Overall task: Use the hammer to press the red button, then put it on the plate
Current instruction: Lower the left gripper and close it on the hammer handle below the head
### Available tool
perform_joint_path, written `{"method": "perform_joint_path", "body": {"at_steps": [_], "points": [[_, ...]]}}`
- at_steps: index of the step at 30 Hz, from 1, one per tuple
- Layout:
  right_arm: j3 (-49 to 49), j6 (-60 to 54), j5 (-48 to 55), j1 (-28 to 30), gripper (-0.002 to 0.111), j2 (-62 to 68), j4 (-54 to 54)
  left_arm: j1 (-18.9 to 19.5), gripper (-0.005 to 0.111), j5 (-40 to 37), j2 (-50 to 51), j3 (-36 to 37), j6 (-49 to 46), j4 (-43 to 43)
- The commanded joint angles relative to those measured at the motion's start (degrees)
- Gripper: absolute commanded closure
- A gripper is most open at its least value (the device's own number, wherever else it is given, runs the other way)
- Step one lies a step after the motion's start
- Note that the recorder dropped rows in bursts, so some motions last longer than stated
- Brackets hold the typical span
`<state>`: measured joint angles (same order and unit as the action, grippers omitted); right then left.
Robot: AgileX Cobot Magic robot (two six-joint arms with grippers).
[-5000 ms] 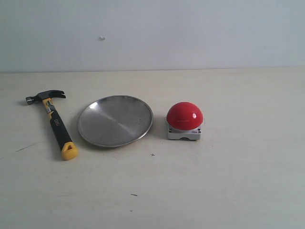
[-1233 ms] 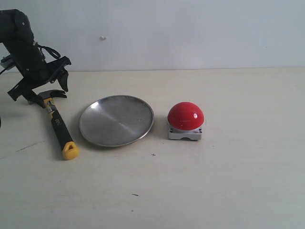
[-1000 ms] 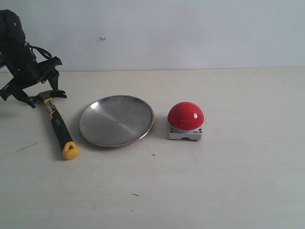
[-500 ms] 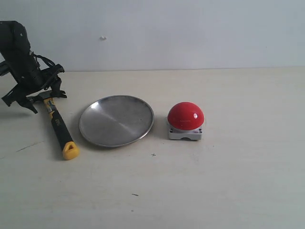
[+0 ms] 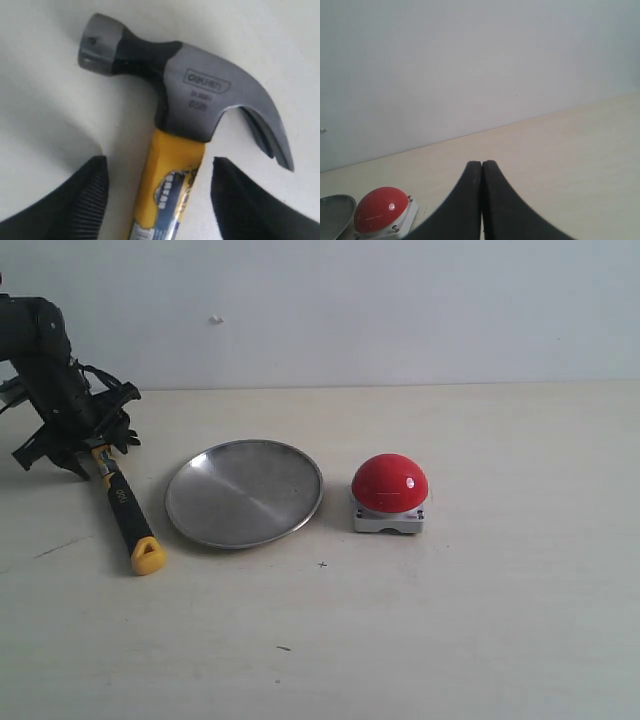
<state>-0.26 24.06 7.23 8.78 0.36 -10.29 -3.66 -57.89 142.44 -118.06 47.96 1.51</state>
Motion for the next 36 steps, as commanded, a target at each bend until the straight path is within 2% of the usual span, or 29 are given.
{"method": "perform_joint_path", "body": {"at_steps": [1,5,15,19,24,36], "points": [[0.3,-0.4,-0.1,0.2,0.108,-0.4,-0.1,-0.3,0.075,0.6,0.6,-0.2,-1.6,0.3],[0.3,-0.4,-0.1,0.2,0.108,-0.4,-0.1,-0.3,0.107,-0.1,0.6,-0.2,-1.9,0.8],[0.3,-0.4,-0.1,0.2,0.108,-0.4,-0.1,-0.3,0.107,-1.7,0.6,-0.2,-6.8,1.3],[0.3,-0.4,-0.1,0.2,0.108,-0.4,-0.1,-0.3,0.107,-3.1,0.6,-0.2,-12.5,1.3],[0.3,-0.4,-0.1,0.2,0.108,-0.4,-0.1,-0.3,0.107,-3.3,0.6,-0.2,-25.9,1.3],[0.3,-0.4,-0.1,0.2,0.108,-0.4,-0.1,-0.3,0.107,-3.2,0.6,-0.2,-26.9,1.3]]}}
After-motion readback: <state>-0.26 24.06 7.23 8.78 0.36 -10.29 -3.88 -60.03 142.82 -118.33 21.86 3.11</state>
